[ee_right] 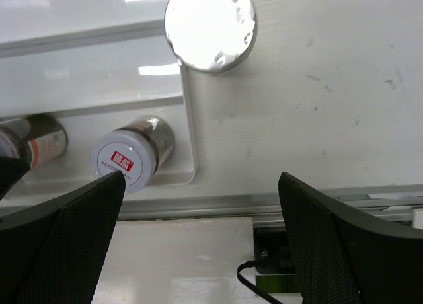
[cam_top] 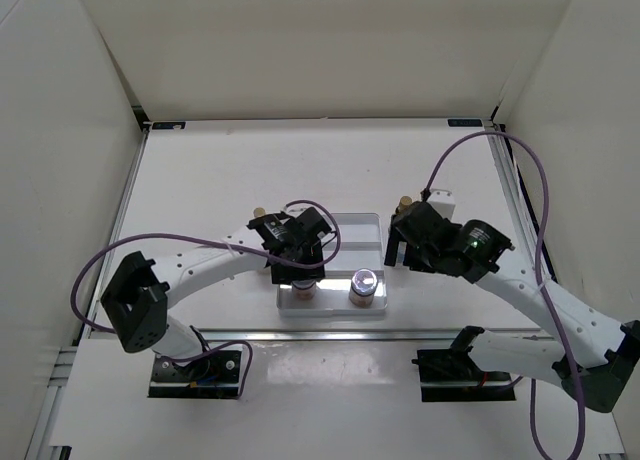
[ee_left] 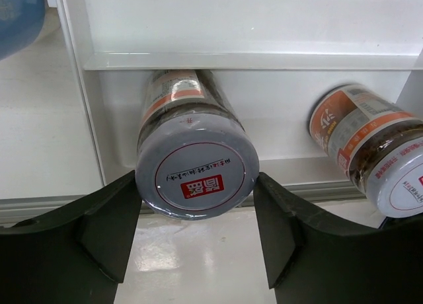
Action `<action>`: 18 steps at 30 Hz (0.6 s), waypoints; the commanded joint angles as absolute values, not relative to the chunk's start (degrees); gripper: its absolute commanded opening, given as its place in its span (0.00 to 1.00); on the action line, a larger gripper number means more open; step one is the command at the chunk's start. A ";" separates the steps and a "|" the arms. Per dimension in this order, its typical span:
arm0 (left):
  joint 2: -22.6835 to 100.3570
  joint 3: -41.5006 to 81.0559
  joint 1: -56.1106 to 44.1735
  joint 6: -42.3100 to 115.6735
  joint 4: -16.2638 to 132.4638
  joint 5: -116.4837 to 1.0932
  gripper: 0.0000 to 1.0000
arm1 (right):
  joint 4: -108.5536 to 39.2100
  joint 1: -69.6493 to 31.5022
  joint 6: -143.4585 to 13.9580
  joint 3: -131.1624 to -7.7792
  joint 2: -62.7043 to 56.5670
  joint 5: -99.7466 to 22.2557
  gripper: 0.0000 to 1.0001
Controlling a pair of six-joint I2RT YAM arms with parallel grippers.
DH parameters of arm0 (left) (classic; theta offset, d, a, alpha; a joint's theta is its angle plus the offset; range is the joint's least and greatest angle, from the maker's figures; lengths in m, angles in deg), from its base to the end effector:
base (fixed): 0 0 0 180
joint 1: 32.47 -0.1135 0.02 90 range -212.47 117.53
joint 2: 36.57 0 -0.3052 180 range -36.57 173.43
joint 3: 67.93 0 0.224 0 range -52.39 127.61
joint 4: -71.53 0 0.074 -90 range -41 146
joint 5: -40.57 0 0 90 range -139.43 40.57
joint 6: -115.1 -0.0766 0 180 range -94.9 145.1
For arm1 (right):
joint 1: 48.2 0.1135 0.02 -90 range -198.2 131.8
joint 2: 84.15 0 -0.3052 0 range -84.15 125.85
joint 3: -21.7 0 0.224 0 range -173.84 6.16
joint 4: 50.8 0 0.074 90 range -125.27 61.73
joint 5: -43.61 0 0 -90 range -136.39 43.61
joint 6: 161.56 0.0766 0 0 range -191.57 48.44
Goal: Organize the condiment bottles
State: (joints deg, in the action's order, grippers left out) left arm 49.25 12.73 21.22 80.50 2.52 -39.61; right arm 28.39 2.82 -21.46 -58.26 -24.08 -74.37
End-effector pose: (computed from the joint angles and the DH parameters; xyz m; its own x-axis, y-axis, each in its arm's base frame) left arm 0.1654 -0.2031 0.2539 -0.9544 -0.0709 -0.2900 -0.0337 0.9908 -0.1314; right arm 0.1227 0.0945 0.3324 -0.7580 0.1403 -0.6370 0.0712 0.9886 0.1329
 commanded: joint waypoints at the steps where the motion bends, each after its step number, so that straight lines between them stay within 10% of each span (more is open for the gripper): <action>1: 45.88 12.30 21.67 81.09 3.53 -39.58 0.80 | 28.37 -1.34 -29.54 -61.78 -22.82 -76.37 1.00; 5: 45.26 14.31 22.81 78.28 1.77 -40.21 0.82 | 23.91 -8.62 -36.30 -63.53 -18.50 -70.50 1.00; 6: 44.47 14.93 22.82 77.41 1.77 -40.21 1.00 | 22.75 -9.95 -37.89 -63.53 -17.80 -68.38 1.00; 18: 34.45 28.89 22.73 72.57 -6.93 -36.00 1.00 | 17.56 -17.09 -41.86 -64.15 -6.90 -59.57 0.97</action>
